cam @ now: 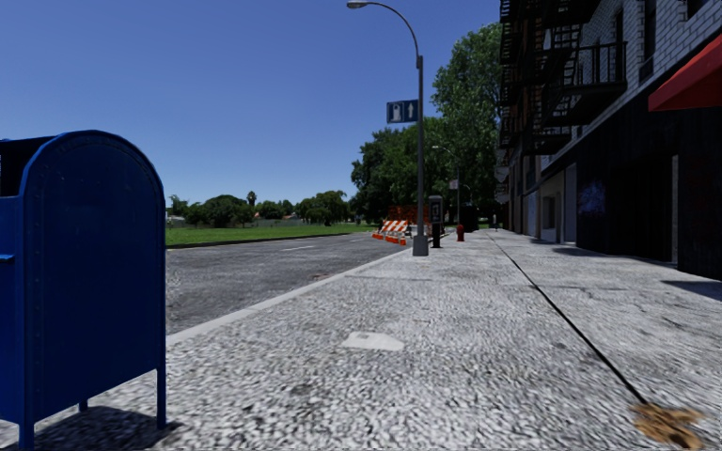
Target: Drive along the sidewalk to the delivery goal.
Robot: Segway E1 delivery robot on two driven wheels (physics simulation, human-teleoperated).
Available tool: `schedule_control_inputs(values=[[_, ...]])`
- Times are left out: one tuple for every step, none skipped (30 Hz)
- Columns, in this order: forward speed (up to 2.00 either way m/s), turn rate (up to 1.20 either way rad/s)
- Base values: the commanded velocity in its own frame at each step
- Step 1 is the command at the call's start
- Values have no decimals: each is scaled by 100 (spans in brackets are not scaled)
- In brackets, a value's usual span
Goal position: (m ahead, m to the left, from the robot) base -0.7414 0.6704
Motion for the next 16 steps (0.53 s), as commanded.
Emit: schedule_control_inputs(values=[[0, 0], [0, 0], [0, 0], [0, 0], [0, 0], [0, 0], [0, 0], [0, 0], [0, 0], [0, 0], [0, 0], [0, 0], [0, 0], [0, 0], [0, 0], [0, 0]])
